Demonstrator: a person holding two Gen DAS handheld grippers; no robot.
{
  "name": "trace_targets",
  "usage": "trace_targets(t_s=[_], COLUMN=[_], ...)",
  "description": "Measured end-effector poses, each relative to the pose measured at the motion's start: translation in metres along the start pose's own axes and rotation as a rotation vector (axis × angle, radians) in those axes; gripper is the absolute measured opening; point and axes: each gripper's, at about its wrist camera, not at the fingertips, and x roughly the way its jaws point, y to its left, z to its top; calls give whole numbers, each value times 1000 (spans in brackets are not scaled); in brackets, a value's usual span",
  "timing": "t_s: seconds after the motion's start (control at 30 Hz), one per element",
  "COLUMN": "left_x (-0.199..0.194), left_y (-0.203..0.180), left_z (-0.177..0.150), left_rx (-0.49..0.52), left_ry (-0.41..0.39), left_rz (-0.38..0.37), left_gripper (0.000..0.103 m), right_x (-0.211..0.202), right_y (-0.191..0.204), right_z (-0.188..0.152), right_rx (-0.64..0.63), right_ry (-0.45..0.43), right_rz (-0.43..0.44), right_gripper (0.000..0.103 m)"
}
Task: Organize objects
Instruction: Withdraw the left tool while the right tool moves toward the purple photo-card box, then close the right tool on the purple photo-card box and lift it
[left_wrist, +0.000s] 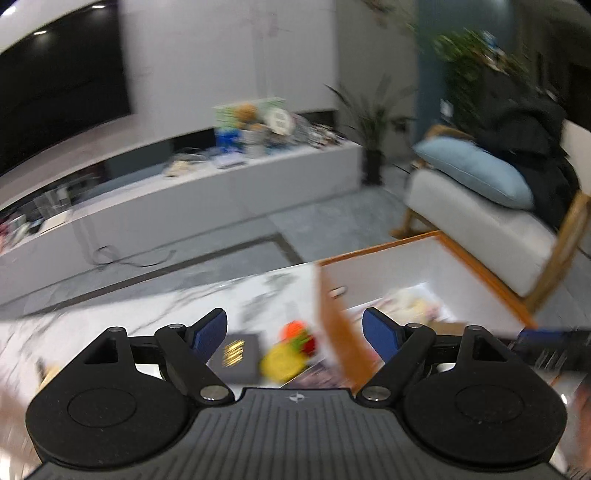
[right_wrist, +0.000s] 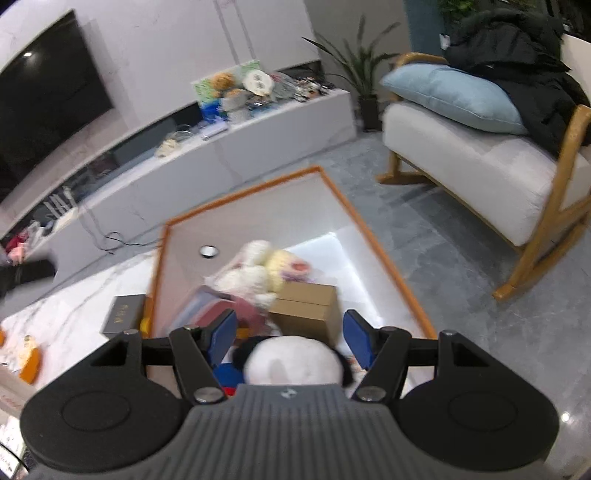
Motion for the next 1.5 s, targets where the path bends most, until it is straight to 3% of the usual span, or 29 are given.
trace_targets(t_s=[0.17, 0.33, 0.47, 0.53, 0.57, 0.63, 0.7, 0.77, 0.87, 0.93, 1.1, 1.23, 1.37, 1.5], left_x=[-10, -10, -12, -10, -7, -2, 1, 3, 4, 4, 16, 25, 35, 35], left_y=[32, 55, 70, 78, 81, 84, 89, 96, 110, 120, 129, 136, 135, 137], left_z=[-76, -109, -130, -137, -140, -145, -147, -147, -148, -150, -150, -152, -149, -152], left_rx=[1, -60, -77, -84, -83, -80, -73, -80, -152, -200, -206, -232, -185, -215], left_ry=[-19, -48, -103, -95, -83, -58, -59, -60, -39, -34, -15, 25, 84, 90], left_rz=[75, 66, 25, -22, -36, 20, 47, 43, 46, 17, 16, -11, -38, -60], left_gripper=[95, 95, 95, 95, 95, 95, 95, 95, 95, 95, 95, 95, 93, 93], right_x=[-12, -15, -13, -12, -10, -3, 4, 19, 52, 73, 108, 144, 157, 179], right_y=[29, 65, 88, 97, 102, 115, 135, 159, 181, 194, 221, 239, 243, 248], right_z=[-7, -18, -25, -23, -21, -17, -18, -19, -19, -17, -16, -22, -25, -21], right_rx=[-31, -133, -287, -358, -397, -519, -727, -958, -1113, -1187, -1373, -1576, -1787, -1795], right_ry=[-34, -60, -87, -91, -83, -48, -42, 56, 275, 367, 504, 600, 562, 665], right_rz=[142, 298, 377, 436, 462, 506, 523, 500, 483, 456, 514, 482, 583, 618], right_gripper=[67, 70, 80, 84, 91, 95, 95, 95, 93, 90, 87, 86, 78, 70])
